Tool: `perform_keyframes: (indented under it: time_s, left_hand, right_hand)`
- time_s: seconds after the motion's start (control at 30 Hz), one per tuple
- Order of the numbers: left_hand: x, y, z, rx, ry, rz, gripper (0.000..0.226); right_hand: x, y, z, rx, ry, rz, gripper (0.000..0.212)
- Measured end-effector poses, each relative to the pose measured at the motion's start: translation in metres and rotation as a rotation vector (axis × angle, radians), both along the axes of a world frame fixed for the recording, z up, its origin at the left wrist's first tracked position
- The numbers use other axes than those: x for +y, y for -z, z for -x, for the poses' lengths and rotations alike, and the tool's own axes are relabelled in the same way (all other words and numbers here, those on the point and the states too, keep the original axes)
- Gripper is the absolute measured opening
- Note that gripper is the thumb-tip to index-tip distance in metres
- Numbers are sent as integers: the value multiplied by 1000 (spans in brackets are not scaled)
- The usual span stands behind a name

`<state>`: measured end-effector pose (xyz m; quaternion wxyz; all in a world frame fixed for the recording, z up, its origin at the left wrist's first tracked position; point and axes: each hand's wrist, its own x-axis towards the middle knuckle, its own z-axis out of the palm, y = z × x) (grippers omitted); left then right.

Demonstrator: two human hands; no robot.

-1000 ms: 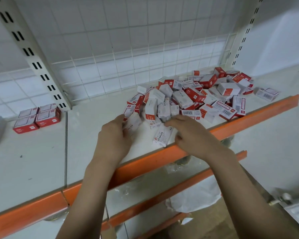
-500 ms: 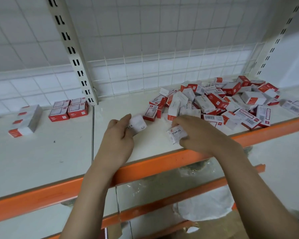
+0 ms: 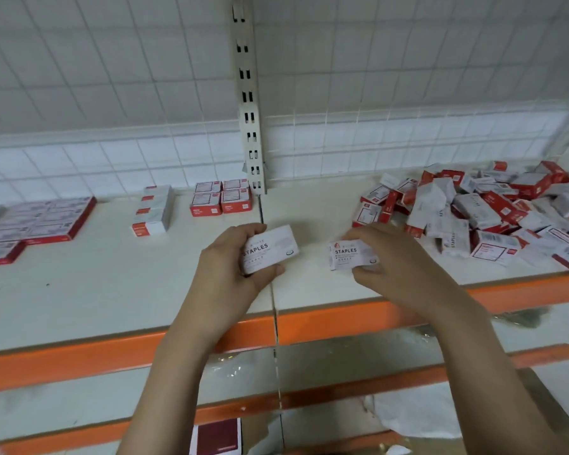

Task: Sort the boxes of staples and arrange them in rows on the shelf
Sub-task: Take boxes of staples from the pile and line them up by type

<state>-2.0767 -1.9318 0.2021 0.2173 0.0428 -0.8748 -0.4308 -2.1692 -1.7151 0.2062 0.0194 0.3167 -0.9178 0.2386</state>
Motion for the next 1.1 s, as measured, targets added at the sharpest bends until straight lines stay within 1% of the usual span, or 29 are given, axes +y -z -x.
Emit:
perform_keyframes:
  time_s: [0.13,0.33,0.47,0.63,0.7,0.77,0.83,0.9,1.1]
  left_hand:
    - [-39,-8,-21,37,-9,5,41]
    - [-100,-11,-44,57,-24,9,48]
    - [-139,-8,-56,44,-20,12,43]
    - [-173,2,-63,63,-54,146,39]
    - [-182,5,-65,48,-83,224,43]
    - [-188,6,-66,36,-101,299,51]
    - [-191,6,-66,28,-125,310,59]
    - [-193,6,-65,16,-163,303,61]
    - [-205,17,-59,-59,-231,426,57]
  right_hand:
    - [-40,-2,-9,13,-23,7,44]
    - [-101,-3,-29,42,-36,-6,44]
    - [-136,-2,-46,58,-31,2,45]
    - [-162,1,-63,77,-14,15,46]
    - [-168,2,-66,83,-13,13,46]
    - [-174,0,-67,93,-6,6,45]
    - [-180,0,-66,96,-9,1,44]
    - [-185,-1,-61,96,-21,0,43]
    - [-202,0,-42,74,-100,-1,42]
